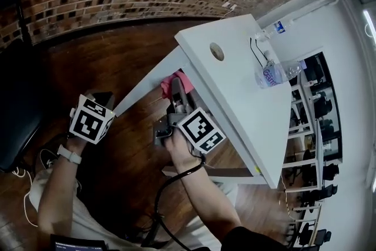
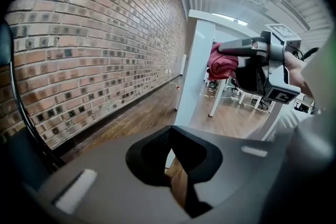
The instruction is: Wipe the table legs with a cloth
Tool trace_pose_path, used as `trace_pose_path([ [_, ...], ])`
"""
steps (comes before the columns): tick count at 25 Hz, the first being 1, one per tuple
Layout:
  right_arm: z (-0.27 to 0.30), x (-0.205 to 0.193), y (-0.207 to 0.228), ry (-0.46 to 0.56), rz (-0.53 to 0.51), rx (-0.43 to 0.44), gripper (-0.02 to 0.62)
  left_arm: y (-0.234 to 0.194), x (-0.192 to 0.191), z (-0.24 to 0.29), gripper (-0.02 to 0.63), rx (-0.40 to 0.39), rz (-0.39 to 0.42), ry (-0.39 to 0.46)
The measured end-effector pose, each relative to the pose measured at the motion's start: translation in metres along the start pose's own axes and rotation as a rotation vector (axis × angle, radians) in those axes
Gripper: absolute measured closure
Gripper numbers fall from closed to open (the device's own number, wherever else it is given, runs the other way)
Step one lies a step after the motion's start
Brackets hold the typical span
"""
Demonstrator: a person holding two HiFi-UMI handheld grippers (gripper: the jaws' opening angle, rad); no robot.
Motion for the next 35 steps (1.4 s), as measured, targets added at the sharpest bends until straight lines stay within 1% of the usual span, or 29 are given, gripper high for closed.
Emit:
trace_pose_path([
  [2, -0.004, 0.001, -0.008, 0.008, 0.017, -0.006, 0.494, -0.001, 0.001, -0.004, 0.606, 0.009, 0.011, 0.012],
  [5, -0.013, 0.001, -0.019, 0.026, 0.100, 0.016, 0.495, -0.005, 0.002, -0.009, 0.606, 0.009, 0.008, 0.027],
  [7, -0.017, 0.000, -0.027, 0.034, 0.135, 0.033, 0.495, -0.009, 0.002, -0.013, 0.606, 0.013, -0.004, 0.039],
  [10, -0.012, 0.000, -0.044, 0.041, 0.118, 0.078, 0.495, -0.013, 0.003, -0.018, 0.606, 0.018, -0.018, 0.053],
  [14, -0.006, 0.006, -0.063, 0.070, 0.112, 0.104, 0.495, -0.013, 0.003, -0.020, 0.606, 0.015, -0.017, 0.050],
  [17, -0.010, 0.017, -0.069, 0.110, 0.123, 0.116, 0.495, -0.015, 0.003, -0.023, 0.606, 0.015, -0.019, 0.054],
  [20, -0.020, 0.025, -0.059, 0.140, 0.159, 0.098, 0.495, -0.017, 0.005, -0.023, 0.606, 0.017, -0.019, 0.053],
  [23, -0.038, 0.026, -0.040, 0.133, 0.219, 0.069, 0.495, -0.012, 0.009, -0.023, 0.606, 0.010, -0.005, 0.059],
  [28, -0.092, 0.029, -0.013, 0.135, 0.229, 0.020, 0.495, 0.006, 0.010, -0.026, 0.606, -0.008, 0.054, 0.062],
  [31, -0.133, 0.030, 0.005, 0.138, 0.251, -0.002, 0.495, 0.024, 0.005, -0.026, 0.606, -0.018, 0.095, 0.063],
  [35, -0.200, 0.035, 0.033, 0.138, 0.252, -0.035, 0.495, 0.070, -0.005, -0.026, 0.606, -0.067, 0.130, 0.106],
])
Point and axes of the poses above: the fingertips, and each gripper's own axes: z forward along the fingers, y to its right, x out of its top, the point moved 10 cm from there along -z, backward along the fingers, and after that the axes turned 8 degrees about -y, right-handed, at the moved point
